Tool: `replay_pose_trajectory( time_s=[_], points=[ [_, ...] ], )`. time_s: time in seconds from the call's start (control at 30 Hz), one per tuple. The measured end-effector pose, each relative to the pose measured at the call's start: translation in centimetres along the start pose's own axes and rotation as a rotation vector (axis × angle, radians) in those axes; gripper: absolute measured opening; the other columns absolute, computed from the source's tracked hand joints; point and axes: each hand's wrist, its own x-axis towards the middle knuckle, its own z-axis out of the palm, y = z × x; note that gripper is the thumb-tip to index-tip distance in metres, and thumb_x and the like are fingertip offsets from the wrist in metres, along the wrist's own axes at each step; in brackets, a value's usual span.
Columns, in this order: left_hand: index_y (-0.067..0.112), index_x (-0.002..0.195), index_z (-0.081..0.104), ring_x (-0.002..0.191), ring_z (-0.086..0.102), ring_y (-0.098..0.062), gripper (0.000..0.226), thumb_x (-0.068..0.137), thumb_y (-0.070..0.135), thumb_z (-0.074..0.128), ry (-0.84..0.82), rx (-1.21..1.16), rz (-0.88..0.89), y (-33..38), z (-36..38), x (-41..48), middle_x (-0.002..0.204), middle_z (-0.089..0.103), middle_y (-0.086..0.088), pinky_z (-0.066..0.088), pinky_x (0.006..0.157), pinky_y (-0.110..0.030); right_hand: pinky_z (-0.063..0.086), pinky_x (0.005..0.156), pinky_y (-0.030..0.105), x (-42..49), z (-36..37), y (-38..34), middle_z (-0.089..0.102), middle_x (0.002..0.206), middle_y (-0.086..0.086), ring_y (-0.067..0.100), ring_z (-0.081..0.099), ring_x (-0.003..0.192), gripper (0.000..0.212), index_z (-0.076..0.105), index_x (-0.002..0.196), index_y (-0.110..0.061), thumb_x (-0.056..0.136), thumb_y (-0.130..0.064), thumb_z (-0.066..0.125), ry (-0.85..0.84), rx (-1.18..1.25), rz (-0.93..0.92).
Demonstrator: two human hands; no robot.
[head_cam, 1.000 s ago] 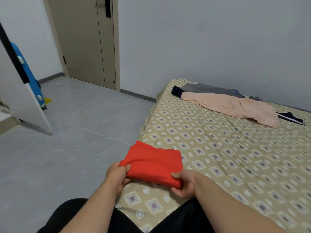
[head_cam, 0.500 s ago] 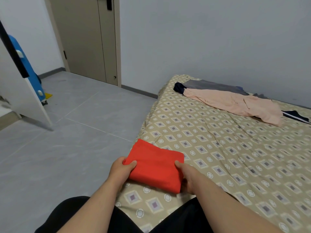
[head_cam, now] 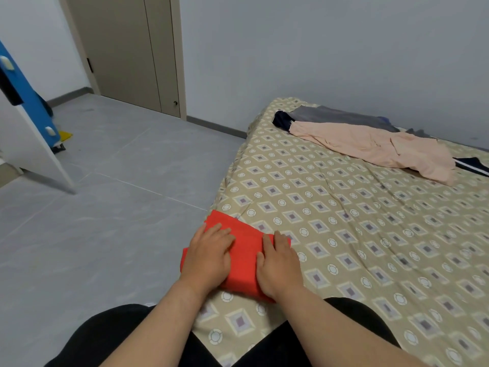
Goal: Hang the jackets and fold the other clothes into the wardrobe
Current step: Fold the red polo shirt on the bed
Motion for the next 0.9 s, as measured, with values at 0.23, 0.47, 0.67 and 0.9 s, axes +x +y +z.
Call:
replay_pose_trajectory(
  time_s=[0.23,0.47,0.67,0.9],
  points=[
    [0.034,0.157,0.009,0.152,-0.004,-0.014,0.066,0.096,0.058,0.02,-0.385,0.111,-0.124,-2.0,3.9,-0.3,0.165,0.001,0.006,-0.007,0.121,-0.04,0.001,0.123,0.047,0.8,2.3,0.8,-0.004,0.166,0.005,0.023,-0.006,0.153,0.068,0.0,0.158,-0.021,0.101,-0.053,0.018,-0.109,0.101,0.163],
    [0.038,0.155,0.012,0.151,-0.003,-0.012,0.082,0.081,0.072,0.013,-0.335,0.06,-0.184,-3.0,5.4,0.5,0.165,0.002,0.008,-0.005,0.121,-0.038,0.002,0.124,0.043,2.1,4.6,1.2,0.005,0.166,0.009,0.026,-0.002,0.153,0.072,0.008,0.158,-0.017,0.098,-0.054,0.02,0.016,0.078,0.152],
    [0.036,0.156,0.015,0.15,-0.004,-0.007,0.078,0.086,0.069,0.03,-0.316,-0.061,-0.194,-3.3,5.0,0.5,0.164,0.004,0.01,-0.006,0.12,-0.031,0.001,0.124,0.043,2.5,5.1,1.2,0.009,0.165,0.01,0.028,-0.001,0.152,0.072,0.01,0.158,-0.016,0.098,-0.054,0.023,0.024,0.085,0.158],
    [0.01,0.122,0.054,0.113,0.054,-0.032,0.06,0.081,0.051,0.067,0.172,-0.354,-0.953,-2.2,3.2,-2.3,0.121,0.058,-0.01,0.045,0.093,-0.043,0.003,0.124,0.039,1.9,2.9,0.8,0.004,0.165,0.012,0.026,0.001,0.152,0.08,0.007,0.158,-0.013,0.096,-0.055,0.038,0.0,0.316,0.212]
  ],
)
